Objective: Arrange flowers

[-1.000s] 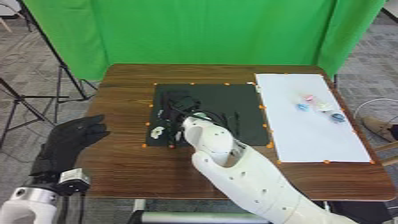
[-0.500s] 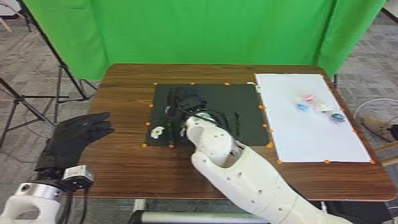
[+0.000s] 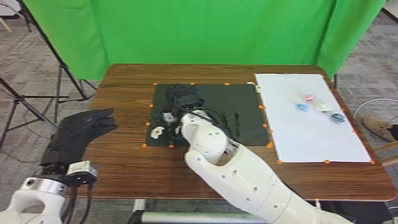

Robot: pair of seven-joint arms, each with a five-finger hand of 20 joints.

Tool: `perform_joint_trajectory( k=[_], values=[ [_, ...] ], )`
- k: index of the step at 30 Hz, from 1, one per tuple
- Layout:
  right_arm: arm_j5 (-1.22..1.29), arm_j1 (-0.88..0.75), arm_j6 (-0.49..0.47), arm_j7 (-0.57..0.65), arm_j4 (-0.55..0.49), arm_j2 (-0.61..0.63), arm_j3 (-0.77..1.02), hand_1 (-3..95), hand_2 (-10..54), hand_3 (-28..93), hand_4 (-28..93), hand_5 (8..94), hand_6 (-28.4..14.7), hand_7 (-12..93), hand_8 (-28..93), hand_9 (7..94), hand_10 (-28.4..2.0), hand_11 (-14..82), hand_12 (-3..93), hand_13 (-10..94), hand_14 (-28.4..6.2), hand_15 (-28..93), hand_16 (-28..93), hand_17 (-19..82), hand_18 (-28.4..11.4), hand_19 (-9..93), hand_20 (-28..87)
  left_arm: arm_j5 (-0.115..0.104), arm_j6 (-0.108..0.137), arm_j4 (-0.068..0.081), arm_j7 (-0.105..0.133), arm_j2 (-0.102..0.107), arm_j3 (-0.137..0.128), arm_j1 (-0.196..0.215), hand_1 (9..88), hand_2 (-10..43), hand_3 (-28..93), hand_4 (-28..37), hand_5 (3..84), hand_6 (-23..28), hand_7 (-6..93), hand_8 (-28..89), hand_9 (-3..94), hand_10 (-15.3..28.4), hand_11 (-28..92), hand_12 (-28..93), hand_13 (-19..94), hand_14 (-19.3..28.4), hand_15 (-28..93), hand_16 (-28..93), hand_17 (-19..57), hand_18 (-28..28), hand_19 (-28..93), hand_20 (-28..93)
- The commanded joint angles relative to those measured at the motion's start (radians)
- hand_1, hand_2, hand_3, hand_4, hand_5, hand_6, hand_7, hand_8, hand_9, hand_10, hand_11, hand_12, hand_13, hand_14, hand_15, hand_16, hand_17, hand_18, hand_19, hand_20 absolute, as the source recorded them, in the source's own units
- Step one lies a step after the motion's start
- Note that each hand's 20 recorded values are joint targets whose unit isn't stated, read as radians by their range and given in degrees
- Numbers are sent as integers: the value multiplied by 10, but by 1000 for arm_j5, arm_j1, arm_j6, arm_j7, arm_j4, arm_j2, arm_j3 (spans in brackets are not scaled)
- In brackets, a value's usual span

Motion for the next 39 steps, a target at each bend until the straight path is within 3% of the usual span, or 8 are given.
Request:
perform_joint_trajectory(
  k=[1, 10, 15, 21, 28, 35, 36, 39],
  values=[
    [3, 4, -23, 25, -2, -9, 5, 446, -95, 657, -283, 669, -11, 247, -113, 710, -121, 436, 186, 593, -111, 743, 208, 185, -244, 756, 195, 1, 5, 5, -9, 13, 4, -15, 281, 61, 816, -120, 497, 152, 190, -102, 428, 233, 445, 111, 326, 284, 647, -126, -83, 215, 578, 181],
    [-1, -10, -19, 6, -19, -6, 6, 441, -95, 660, -283, 664, -16, 249, -148, 704, -124, 440, 183, 585, -116, 748, 204, 180, -250, 752, 200, -4, 10, -1, -8, 1, -3, 9, 285, 56, 814, -114, 498, 151, 195, -106, 432, 233, 452, 111, 329, 284, 651, -127, -84, 217, 582, 181],
    [-23, 12, -21, 28, -5, 6, -2, 408, -93, 680, -283, 664, -21, 242, -146, 699, -130, 442, 184, 579, -123, 750, 202, 175, -256, 752, 203, -26, 27, 0, 18, 32, 6, 8, 286, 55, 815, -116, 499, 152, 199, -106, 434, 234, 453, 110, 330, 284, 652, -128, -84, 217, 583, 180],
    [7, 4, -191, 41, -19, -9, 50, 331, -76, 717, -283, 611, -60, 210, -133, 623, -171, 438, 182, 507, -158, 771, 186, 123, -279, 739, 204, -8, 13, 0, 0, 12, 9, -3, 285, 55, 816, -116, 496, 151, 198, -107, 431, 233, 452, 110, 328, 284, 650, -128, -84, 217, 584, 180],
    [-35, -24, -372, 2, -41, -23, 83, 263, -36, 712, -283, 563, -102, 161, -111, 517, -226, 444, 193, 420, -215, 813, 162, 60, -284, 713, 227, -14, 21, -3, 14, 17, 5, 9, 284, 58, 810, -113, 492, 149, 195, -106, 428, 231, 450, 109, 328, 284, 650, -128, -84, 217, 585, 179],
    [-49, -32, -358, -31, -53, -24, 77, 253, -27, 711, -283, 566, -116, 142, -103, 493, -237, 455, 197, 395, -226, 826, 154, 51, -284, 706, 246, -7, 14, -1, 0, 4, 3, 9, 284, 58, 809, -110, 493, 148, 197, -106, 432, 230, 460, 110, 334, 284, 656, -128, -82, 216, 588, 178],
    [-39, -29, -357, -25, -57, -25, 74, 254, -26, 710, -283, 566, -116, 142, -103, 493, -237, 455, 197, 394, -225, 826, 153, 51, -284, 706, 247, -19, 23, 0, 12, 18, 7, 12, 284, 58, 810, -110, 493, 148, 198, -106, 433, 231, 462, 110, 334, 284, 658, -128, -82, 216, 589, 177],
    [-53, -30, -344, -36, -64, -24, 69, 257, -25, 706, -283, 567, -116, 141, -103, 492, -236, 457, 196, 394, -224, 826, 151, 51, -284, 705, 252, -12, 19, -2, 5, 10, -1, 16, 284, 58, 811, -111, 496, 148, 203, -108, 434, 231, 466, 110, 337, 284, 661, -128, -82, 216, 589, 177]
  ],
)
